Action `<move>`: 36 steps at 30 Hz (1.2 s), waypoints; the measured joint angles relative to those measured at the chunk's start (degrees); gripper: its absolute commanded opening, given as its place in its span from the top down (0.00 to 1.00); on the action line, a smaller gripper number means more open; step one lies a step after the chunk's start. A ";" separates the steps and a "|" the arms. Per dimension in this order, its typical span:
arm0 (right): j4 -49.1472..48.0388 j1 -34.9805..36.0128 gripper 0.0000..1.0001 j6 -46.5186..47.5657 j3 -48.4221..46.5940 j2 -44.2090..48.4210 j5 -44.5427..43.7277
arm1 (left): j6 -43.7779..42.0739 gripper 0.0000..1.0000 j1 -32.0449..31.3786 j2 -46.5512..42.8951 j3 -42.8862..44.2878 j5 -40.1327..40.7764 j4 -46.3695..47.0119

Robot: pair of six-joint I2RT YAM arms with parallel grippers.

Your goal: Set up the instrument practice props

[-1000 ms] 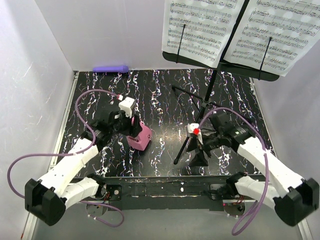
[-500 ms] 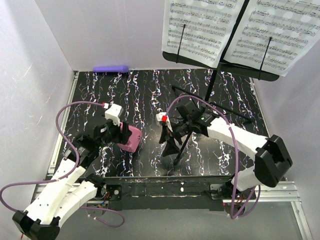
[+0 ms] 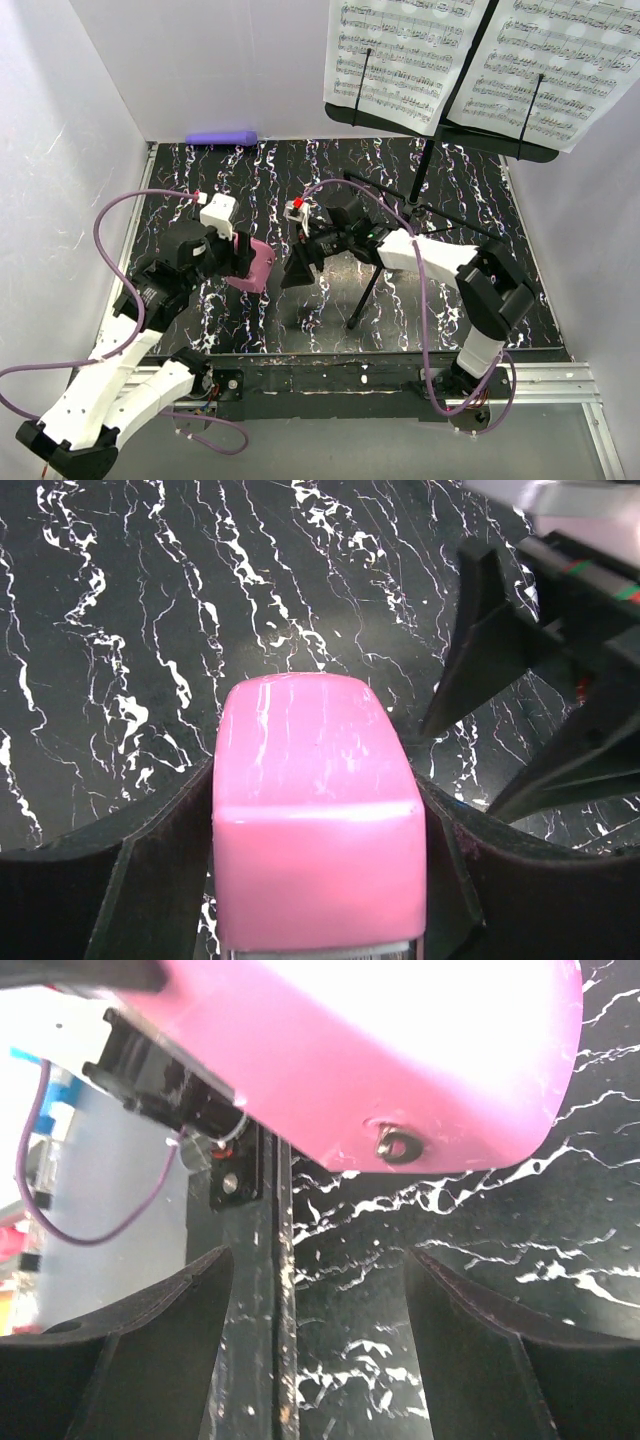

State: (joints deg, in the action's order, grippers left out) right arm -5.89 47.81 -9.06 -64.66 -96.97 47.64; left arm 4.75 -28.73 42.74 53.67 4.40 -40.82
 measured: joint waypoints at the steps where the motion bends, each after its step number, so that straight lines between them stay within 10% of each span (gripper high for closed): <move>1: -1.86 0.37 0.24 -2.56 -0.33 -1.03 -0.02 | 0.13 1.00 -0.48 0.46 0.90 0.59 -0.48; 13: -20.65 1.27 0.23 -24.94 -0.35 -6.56 1.05 | -0.22 1.00 -18.88 12.81 11.02 22.05 -10.97; 36: -33.79 1.18 0.25 -38.38 0.70 -11.69 2.05 | 1.77 1.00 -20.52 14.36 15.17 26.69 -14.67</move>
State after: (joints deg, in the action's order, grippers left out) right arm -39.68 48.99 -47.44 -63.96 -108.66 49.69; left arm 6.52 -49.25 57.10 68.84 31.09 -55.48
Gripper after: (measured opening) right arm 0.754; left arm 0.615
